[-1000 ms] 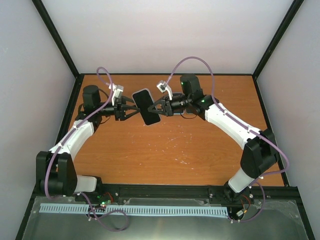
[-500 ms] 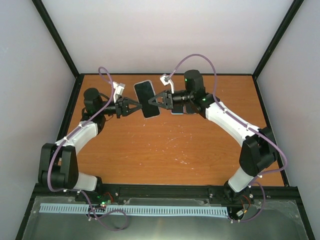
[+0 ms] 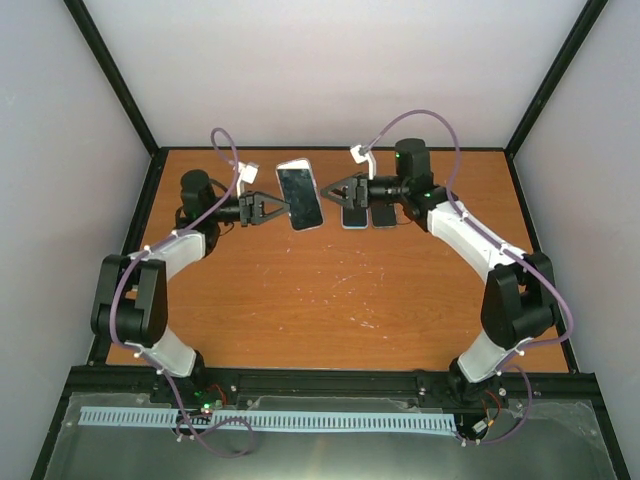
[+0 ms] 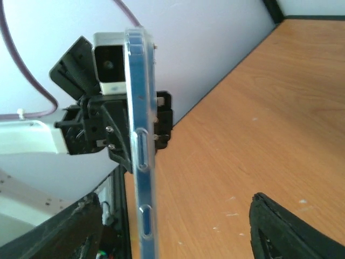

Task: Put the phone into the phone case

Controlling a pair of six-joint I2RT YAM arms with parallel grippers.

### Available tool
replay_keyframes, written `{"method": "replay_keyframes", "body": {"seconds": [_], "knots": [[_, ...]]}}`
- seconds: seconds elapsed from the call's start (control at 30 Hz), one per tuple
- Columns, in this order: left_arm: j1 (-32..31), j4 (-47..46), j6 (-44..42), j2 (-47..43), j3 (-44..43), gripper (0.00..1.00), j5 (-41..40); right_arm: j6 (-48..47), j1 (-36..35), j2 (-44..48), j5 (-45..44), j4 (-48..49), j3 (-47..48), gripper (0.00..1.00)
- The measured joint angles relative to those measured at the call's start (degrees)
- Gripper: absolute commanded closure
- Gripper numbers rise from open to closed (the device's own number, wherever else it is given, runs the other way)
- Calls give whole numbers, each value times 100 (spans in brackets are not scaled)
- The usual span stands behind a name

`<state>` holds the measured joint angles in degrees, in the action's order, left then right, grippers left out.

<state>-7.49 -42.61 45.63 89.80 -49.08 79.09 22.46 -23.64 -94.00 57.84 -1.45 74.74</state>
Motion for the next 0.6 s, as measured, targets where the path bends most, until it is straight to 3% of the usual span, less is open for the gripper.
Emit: {"method": "replay_keyframes", "body": {"seconds": [0.17,0.6], "knots": [[0,658,-350,553,-634,99,-11,-203,461,15,-275,-238,-184,0],[0,3816,-1661,3281,-3042,99,-444,-855,1239,105,-1084,-828,-505,0]]}}
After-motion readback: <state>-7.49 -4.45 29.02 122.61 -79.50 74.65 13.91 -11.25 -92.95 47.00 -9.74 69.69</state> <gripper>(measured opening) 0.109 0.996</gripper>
